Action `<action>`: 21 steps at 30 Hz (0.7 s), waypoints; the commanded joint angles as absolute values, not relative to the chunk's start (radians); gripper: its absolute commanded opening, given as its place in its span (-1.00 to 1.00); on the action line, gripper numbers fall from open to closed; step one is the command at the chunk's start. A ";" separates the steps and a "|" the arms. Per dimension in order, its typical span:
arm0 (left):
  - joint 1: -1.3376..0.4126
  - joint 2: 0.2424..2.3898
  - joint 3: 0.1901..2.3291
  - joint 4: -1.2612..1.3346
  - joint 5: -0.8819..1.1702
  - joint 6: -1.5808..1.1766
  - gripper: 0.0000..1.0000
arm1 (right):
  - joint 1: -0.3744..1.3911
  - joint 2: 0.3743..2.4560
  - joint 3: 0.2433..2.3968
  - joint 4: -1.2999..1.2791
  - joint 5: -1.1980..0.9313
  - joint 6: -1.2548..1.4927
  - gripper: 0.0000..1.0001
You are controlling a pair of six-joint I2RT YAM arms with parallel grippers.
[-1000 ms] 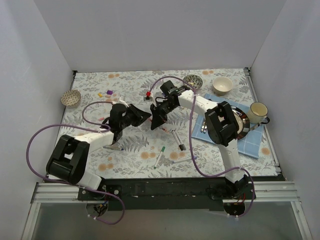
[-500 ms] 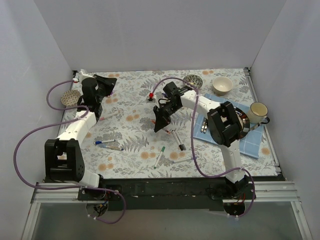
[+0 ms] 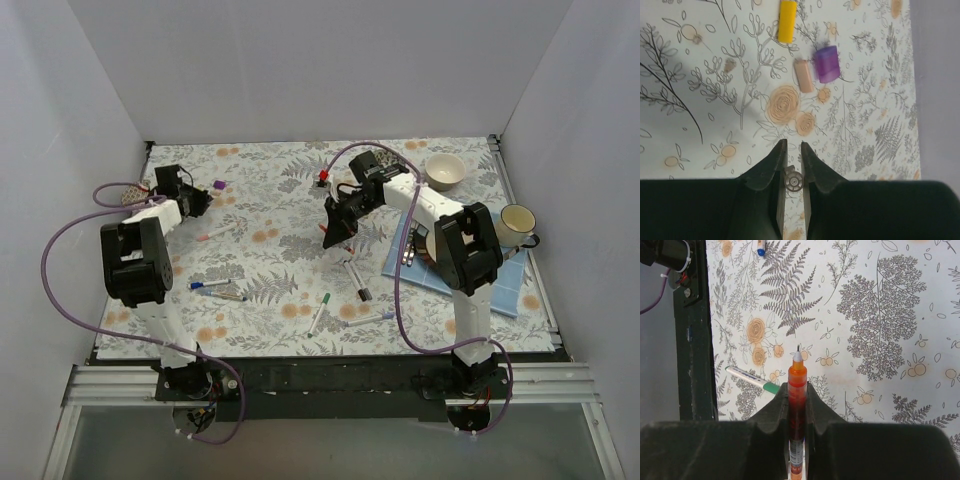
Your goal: Open the pen caps
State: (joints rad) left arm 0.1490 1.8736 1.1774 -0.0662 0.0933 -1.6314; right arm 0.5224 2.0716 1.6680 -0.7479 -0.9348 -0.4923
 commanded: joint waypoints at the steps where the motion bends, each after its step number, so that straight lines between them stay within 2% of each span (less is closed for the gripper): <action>1: 0.169 1.928 1.275 -0.140 0.117 -1.589 -0.92 | 0.520 2.036 1.651 -0.719 -0.914 -0.489 -0.97; 3: 0.176 1.957 1.307 -0.147 0.123 -1.580 -0.88 | 0.517 2.036 1.649 -0.716 -0.900 -0.489 -0.97; 4: 0.176 1.980 1.318 -0.150 0.124 -1.574 -0.71 | 0.514 2.037 1.648 -0.715 -0.897 -0.489 -0.97; 7: 0.184 2.011 1.359 -0.167 0.130 -1.569 -0.43 | 0.508 2.036 1.647 -0.712 -0.884 -0.489 -0.97; 10: 0.192 2.034 1.391 -0.176 0.143 -1.566 -0.32 | 0.499 2.033 1.646 -0.710 -0.867 -0.492 -0.97; 12: 0.196 2.028 1.402 -0.179 0.161 -1.557 -0.10 | 0.494 2.031 1.643 -0.706 -0.839 -0.497 -0.97; 14: 0.198 2.010 1.399 -0.179 0.163 -1.548 0.10 | 0.488 2.028 1.641 -0.693 -0.795 -0.500 -0.97; 17: 0.201 1.935 1.381 -0.179 0.187 -1.537 0.16 | 0.488 2.022 1.637 -0.678 -0.683 -0.511 -0.97; 21: 0.202 1.771 1.286 -0.080 0.329 -1.482 0.53 | 0.486 2.025 1.651 -0.637 -0.505 -0.537 -0.97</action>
